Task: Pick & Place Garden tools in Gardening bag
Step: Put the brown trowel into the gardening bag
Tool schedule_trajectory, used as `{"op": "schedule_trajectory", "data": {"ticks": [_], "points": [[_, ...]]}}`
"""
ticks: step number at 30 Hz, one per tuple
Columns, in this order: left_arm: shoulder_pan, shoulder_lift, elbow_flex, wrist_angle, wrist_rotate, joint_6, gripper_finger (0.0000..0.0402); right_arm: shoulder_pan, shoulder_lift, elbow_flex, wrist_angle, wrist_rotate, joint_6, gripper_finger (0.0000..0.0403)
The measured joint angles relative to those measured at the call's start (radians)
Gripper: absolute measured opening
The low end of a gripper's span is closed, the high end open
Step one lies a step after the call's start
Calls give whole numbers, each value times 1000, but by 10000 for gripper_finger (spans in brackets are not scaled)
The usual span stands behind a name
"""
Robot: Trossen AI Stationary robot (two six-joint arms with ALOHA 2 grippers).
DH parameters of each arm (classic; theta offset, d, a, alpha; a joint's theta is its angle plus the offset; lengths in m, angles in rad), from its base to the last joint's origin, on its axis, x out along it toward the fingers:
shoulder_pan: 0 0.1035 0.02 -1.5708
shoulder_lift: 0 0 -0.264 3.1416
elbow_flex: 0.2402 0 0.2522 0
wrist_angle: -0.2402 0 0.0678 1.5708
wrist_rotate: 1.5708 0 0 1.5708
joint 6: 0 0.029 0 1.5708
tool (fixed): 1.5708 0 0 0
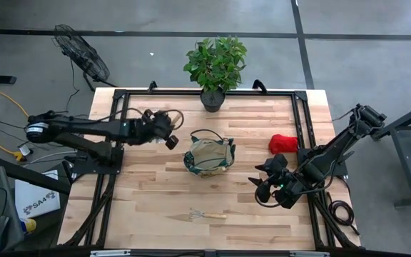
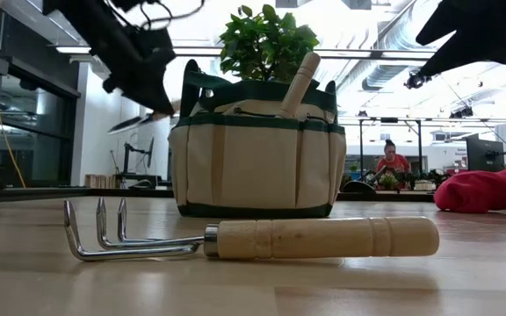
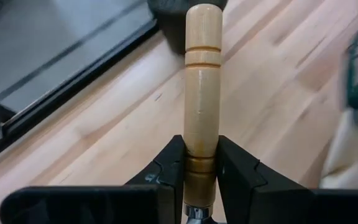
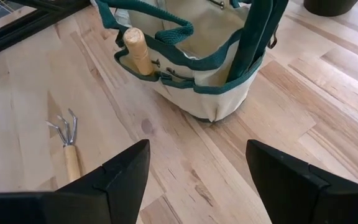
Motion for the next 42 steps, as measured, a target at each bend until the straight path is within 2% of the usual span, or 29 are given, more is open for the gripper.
{"op": "schedule_trajectory", "data": {"ticks": [8, 13, 20, 26, 34, 42], "points": [[-244, -11, -23, 89, -269, -133, 59, 0, 0, 0, 0, 0, -5, 259], [-396, -6, -23, 78, -465, -231, 59, 0, 0, 0, -1, 0, -22, 259], [-563, 63, -21, 86, -698, -350, 59, 0, 0, 0, 0, 1, -30, 259], [-636, 169, -21, 153, -783, -455, 59, 0, 0, 0, 1, 23, -30, 259], [-681, 309, -21, 377, -882, -454, 59, 0, 0, 0, 1, 50, -31, 259], [-727, 367, -21, 528, -944, -425, 59, 0, 0, 0, 1, 53, -31, 259]]}}
